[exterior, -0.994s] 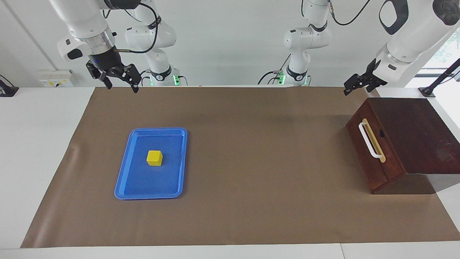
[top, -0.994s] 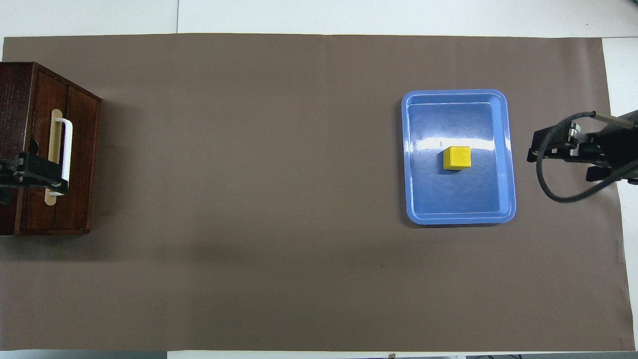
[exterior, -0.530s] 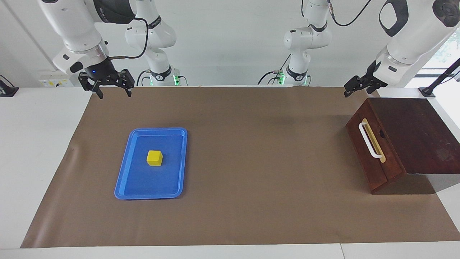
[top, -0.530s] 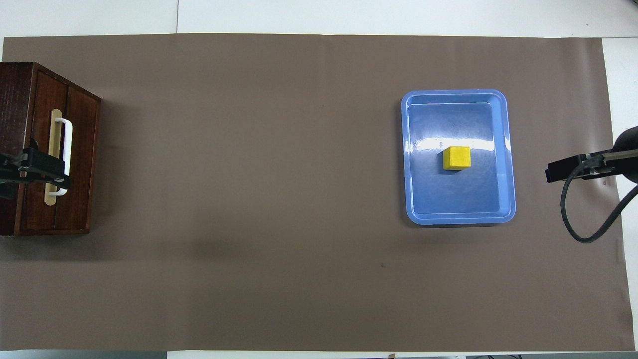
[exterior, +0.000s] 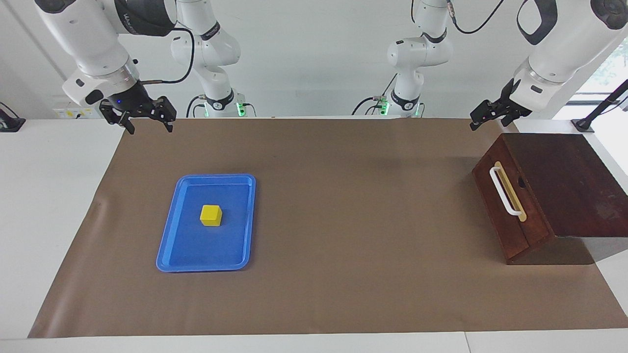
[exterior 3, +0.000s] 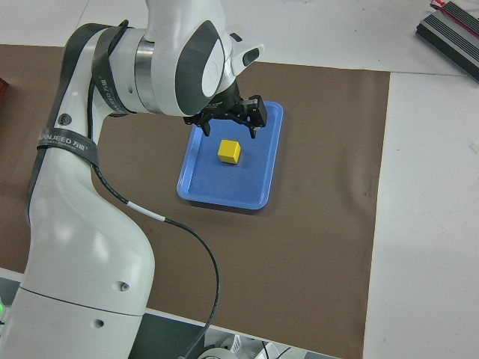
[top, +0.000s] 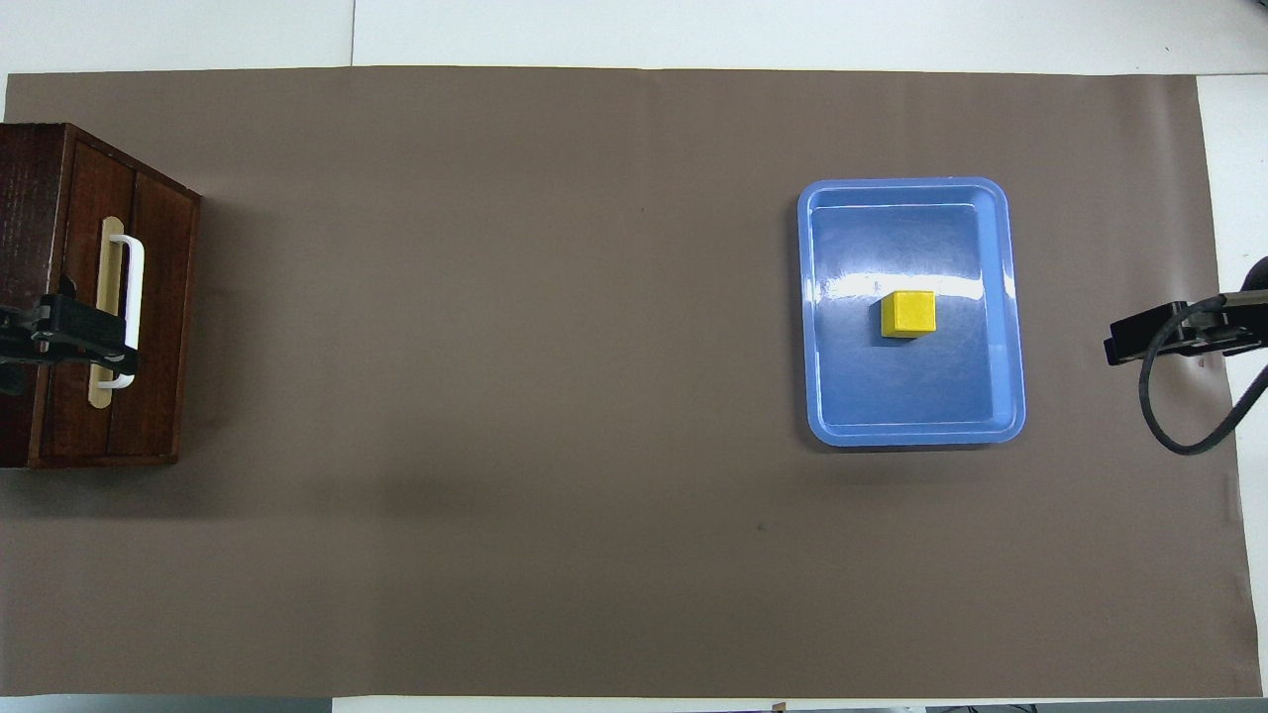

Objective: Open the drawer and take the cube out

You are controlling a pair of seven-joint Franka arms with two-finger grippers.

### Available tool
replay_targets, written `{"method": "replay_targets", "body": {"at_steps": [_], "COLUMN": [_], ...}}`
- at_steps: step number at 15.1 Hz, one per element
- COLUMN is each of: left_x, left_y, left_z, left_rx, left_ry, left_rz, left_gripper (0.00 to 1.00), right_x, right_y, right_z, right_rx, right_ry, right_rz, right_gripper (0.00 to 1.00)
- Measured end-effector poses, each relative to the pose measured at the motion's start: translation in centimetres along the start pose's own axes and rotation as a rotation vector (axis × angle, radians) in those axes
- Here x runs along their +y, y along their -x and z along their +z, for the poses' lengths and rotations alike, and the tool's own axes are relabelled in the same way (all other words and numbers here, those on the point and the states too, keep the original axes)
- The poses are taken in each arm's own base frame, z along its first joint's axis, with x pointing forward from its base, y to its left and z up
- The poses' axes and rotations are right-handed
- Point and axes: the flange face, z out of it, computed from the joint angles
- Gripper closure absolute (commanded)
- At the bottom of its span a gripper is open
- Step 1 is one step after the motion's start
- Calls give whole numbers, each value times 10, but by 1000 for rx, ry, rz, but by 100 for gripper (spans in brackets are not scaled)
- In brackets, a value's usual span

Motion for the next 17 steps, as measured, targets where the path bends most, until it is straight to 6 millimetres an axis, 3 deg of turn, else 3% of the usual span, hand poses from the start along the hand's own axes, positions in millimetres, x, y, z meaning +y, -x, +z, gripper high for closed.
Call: {"method": "replay_targets", "body": {"at_steps": [17], "left_x": [0], "left_y": [3], "left_z": [-4], "left_rx": [10], "left_ry": [1], "left_rz": [0], "left_gripper": [0], "right_x": [-1], "right_y": [-5], "right_z": [4], "right_rx": [-31], "right_ry": [-1], "right_rz": [75], "right_gripper": [0]}}
